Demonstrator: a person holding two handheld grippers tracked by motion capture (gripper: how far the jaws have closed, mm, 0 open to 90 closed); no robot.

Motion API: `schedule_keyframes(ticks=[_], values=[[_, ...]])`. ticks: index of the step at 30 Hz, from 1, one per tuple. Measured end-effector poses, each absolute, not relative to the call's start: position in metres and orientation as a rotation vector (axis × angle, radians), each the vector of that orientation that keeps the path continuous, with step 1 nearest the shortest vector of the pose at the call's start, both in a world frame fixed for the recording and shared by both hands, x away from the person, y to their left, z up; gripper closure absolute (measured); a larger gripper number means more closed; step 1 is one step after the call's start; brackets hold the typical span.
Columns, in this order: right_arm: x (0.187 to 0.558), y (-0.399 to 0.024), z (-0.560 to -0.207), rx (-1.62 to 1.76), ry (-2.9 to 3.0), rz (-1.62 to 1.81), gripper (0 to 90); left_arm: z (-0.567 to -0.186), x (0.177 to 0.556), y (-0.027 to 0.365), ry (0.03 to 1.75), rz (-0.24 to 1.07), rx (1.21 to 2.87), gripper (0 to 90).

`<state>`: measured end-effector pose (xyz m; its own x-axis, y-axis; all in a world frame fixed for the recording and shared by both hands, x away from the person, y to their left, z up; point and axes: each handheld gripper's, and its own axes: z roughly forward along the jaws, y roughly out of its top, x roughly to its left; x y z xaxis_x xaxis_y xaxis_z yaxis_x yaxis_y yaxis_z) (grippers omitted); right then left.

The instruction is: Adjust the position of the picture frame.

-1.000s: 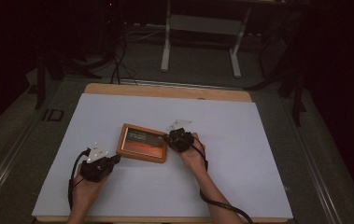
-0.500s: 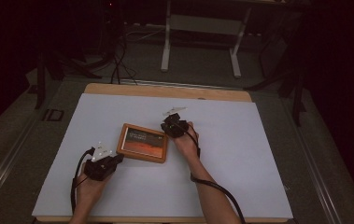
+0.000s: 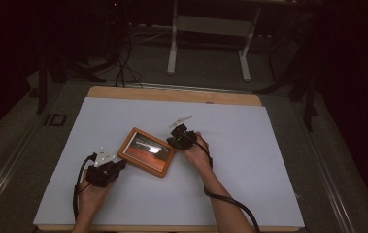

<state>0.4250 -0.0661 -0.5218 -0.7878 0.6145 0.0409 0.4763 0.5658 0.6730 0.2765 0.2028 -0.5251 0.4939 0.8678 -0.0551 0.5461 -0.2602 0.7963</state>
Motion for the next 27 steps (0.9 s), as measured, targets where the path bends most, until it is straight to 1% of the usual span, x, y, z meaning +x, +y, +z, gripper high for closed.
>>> schedule_keyframes(ticks=[3,11,15,16,17,19,22,23,24,25,27], values=[[0.41,-0.072,-0.521,0.854,2.648,1.006,90.0,-0.528,0.281,0.202,1.203,0.502,1.932,89.5],[0.387,-0.078,-0.522,0.787,2.7,0.962,90.0,-0.53,0.286,0.203,1.24,0.485,1.912,89.6],[0.377,-0.081,-0.524,0.692,2.773,0.93,90.0,-0.532,0.289,0.204,1.254,0.465,1.898,89.4],[0.376,-0.082,-0.523,0.666,2.786,0.921,89.9,-0.532,0.29,0.205,1.258,0.461,1.891,88.8],[0.376,-0.082,-0.522,0.653,2.792,0.907,89.8,-0.531,0.29,0.208,1.268,0.449,1.873,86.1],[0.377,-0.081,-0.52,0.676,2.765,0.914,85.8,-0.529,0.289,0.213,1.27,0.422,1.822,80.3],[0.383,-0.079,-0.513,0.762,2.715,0.979,77.5,-0.524,0.287,0.222,1.28,0.38,1.733,75.1],[0.383,-0.079,-0.513,0.762,2.715,0.979,77.5,-0.524,0.287,0.222,1.28,0.38,1.733,72.1],[0.385,-0.079,-0.511,0.765,2.707,1.0,73.8,-0.523,0.286,0.224,1.264,0.324,1.699,72.1],[0.389,-0.076,-0.507,0.783,2.695,1.05,65.4,-0.523,0.287,0.222,1.244,0.299,1.708,62.6],[0.393,-0.075,-0.503,0.827,2.695,1.123,53.0,-0.524,0.287,0.216,1.237,0.282,1.739,56.4]])
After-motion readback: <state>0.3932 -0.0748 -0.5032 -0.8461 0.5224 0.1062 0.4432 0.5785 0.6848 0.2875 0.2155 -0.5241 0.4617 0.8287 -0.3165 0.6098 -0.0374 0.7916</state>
